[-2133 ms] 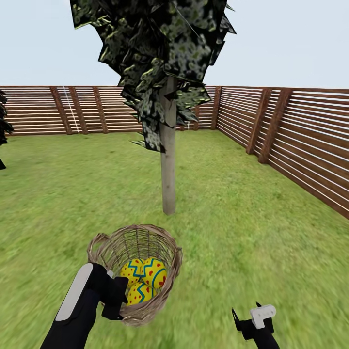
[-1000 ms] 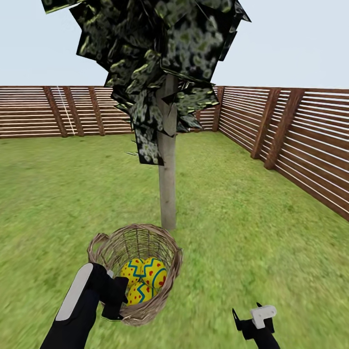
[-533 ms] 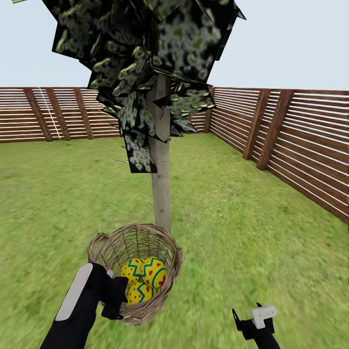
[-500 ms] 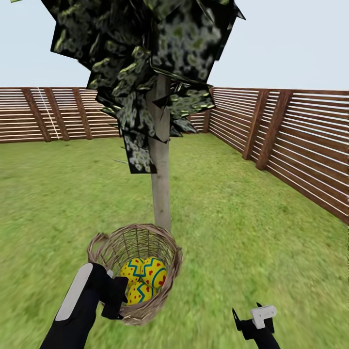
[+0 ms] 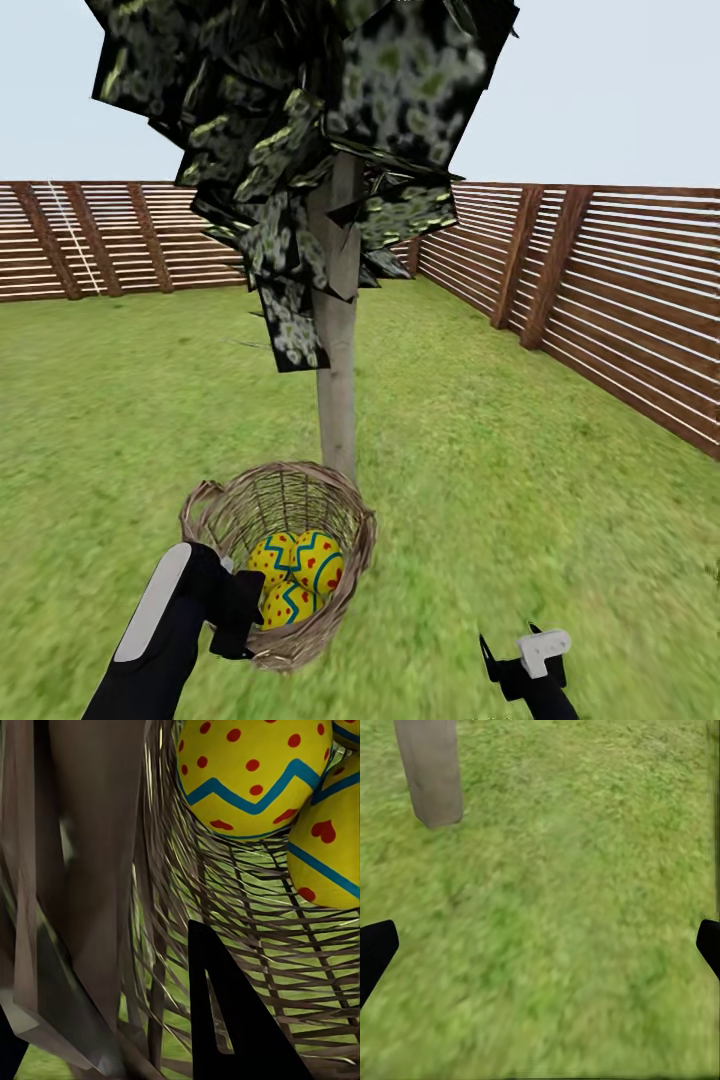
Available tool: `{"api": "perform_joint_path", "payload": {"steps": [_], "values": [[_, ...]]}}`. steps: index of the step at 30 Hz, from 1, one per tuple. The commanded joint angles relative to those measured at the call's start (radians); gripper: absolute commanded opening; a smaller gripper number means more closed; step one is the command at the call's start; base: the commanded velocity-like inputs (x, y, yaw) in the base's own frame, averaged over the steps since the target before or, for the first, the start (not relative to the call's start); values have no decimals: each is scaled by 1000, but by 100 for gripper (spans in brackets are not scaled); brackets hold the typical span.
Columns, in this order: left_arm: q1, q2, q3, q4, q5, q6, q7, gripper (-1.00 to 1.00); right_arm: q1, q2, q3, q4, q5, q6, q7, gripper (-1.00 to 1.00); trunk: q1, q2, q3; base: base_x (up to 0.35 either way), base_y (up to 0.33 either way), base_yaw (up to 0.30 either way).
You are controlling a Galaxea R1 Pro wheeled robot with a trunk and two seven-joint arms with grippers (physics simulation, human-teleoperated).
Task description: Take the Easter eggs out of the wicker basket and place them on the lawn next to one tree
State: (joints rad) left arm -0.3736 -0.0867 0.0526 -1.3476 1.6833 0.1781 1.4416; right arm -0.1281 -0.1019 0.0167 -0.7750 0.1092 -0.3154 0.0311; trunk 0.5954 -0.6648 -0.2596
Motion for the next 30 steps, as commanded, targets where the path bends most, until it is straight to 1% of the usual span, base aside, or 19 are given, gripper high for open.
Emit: {"api": "perform_joint_path", "payload": {"steps": [1, 7, 13, 16, 18, 21, 25, 30], "values": [[-1, -1, 3, -1, 3, 11, 5, -100, -1, -1, 0, 0, 7, -2, 0, 100, 0, -1, -1, 0, 316, -251], [-1, 1, 4, -1, 3, 12, 3, -100, -1, 0, 2, -1, 7, -2, 0, 100, 0, -1, -1, 0, 316, -50], [-1, 10, 6, -1, 6, 12, 2, -100, -1, 0, 2, -2, 7, -2, -1, 100, 0, -1, -1, 71, 319, -5], [-1, 11, 4, 0, 4, 12, 2, -100, -1, 0, 2, -3, 7, -2, -1, 100, 0, -1, -2, 169, 270, -152], [-1, 11, 5, 0, 3, 34, 2, -100, -1, 0, 2, -3, 7, -2, 0, 100, 0, -1, -5, 290, 190, -142], [-1, 10, 6, 0, 3, 41, -22, -100, -1, 0, 2, -3, 7, -2, -1, 100, 0, -1, -8, 268, 228, -152], [-1, 10, 6, 1, 3, 42, -26, -100, -1, -1, 1, -3, 7, -2, -1, 100, 0, -1, -10, 41, 317, -190], [-1, 11, 6, 1, 3, 44, -26, -100, -1, 0, 2, -34, 7, -1, -1, 100, 0, -1, -12, 47, 323, -11]]}}
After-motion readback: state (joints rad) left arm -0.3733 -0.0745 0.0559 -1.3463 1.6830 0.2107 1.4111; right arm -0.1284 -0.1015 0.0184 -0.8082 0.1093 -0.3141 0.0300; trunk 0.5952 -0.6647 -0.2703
